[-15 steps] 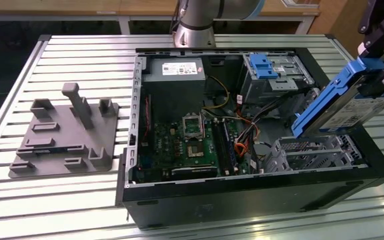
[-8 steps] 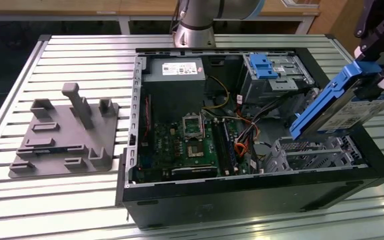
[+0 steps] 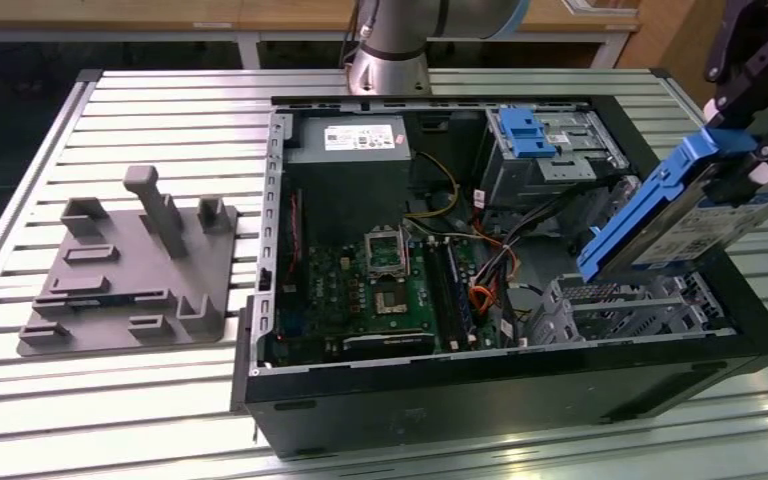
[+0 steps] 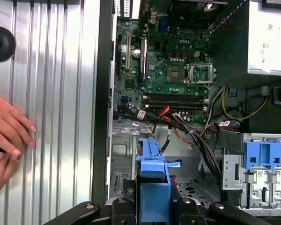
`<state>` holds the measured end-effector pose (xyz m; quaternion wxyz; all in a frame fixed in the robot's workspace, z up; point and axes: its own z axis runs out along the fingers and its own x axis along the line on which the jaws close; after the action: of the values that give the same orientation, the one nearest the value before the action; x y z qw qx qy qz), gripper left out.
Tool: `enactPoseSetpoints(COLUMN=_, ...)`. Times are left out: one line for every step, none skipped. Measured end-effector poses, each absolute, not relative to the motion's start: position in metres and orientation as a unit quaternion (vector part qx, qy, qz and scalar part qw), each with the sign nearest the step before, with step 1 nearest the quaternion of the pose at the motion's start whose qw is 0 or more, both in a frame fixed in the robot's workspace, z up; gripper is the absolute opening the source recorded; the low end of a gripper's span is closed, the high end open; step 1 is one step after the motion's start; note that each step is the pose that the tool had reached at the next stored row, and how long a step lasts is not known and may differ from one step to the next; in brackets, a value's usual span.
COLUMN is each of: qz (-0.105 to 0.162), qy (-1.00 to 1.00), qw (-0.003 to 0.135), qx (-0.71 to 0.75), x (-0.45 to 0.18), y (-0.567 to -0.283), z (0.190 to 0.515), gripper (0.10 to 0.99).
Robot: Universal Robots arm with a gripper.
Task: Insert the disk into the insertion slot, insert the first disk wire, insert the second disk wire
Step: 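Insert the disk into the insertion slot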
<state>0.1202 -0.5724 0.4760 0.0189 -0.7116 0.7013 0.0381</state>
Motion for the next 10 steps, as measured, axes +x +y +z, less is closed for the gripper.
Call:
enactPoseSetpoints(qz=0.038, qy=0.701, qw=0.019, qx=-0.712, x=0.1202, y=-0.5724, z=0.4756, gripper=0.365)
enactPoseSetpoints(qz=0.038, qy=0.701, qw=0.019, qx=-0.712, x=0.1201, y=-0.5725, z=0.4752, gripper=0.365)
enactPoseSetpoints(qz=0.038, qy=0.701, qw=0.019, qx=-0.712, x=0.1201, y=-0.5726, z=0.4747, gripper=0.365)
enactPoseSetpoints(qz=0.038, qy=0.701, qw=0.019, qx=-0.712, x=0.12, y=-0.5727, z=0.4743, gripper=0.365)
enactPoseSetpoints(qz=0.038, qy=0.702, qw=0.02, qx=-0.711, x=0.12, y=-0.5727, z=0.4739, gripper=0.365)
enactPoseSetpoints(qz=0.037, qy=0.702, qw=0.02, qx=-0.711, x=0.1199, y=-0.5727, z=0.4734, gripper=0.365)
enactPoseSetpoints(qz=0.037, qy=0.702, qw=0.02, qx=-0.711, x=0.1198, y=-0.5728, z=0.473, gripper=0.365)
enactPoseSetpoints(qz=0.037, qy=0.702, qw=0.02, qx=-0.711, x=0.1197, y=-0.5728, z=0.4725, gripper=0.365)
enactPoseSetpoints(qz=0.037, qy=0.702, qw=0.021, qx=-0.71, x=0.1195, y=-0.5728, z=0.472, gripper=0.365)
enactPoseSetpoints(qz=0.037, qy=0.702, qw=0.021, qx=-0.71, x=0.1193, y=-0.5728, z=0.4717, gripper=0.365)
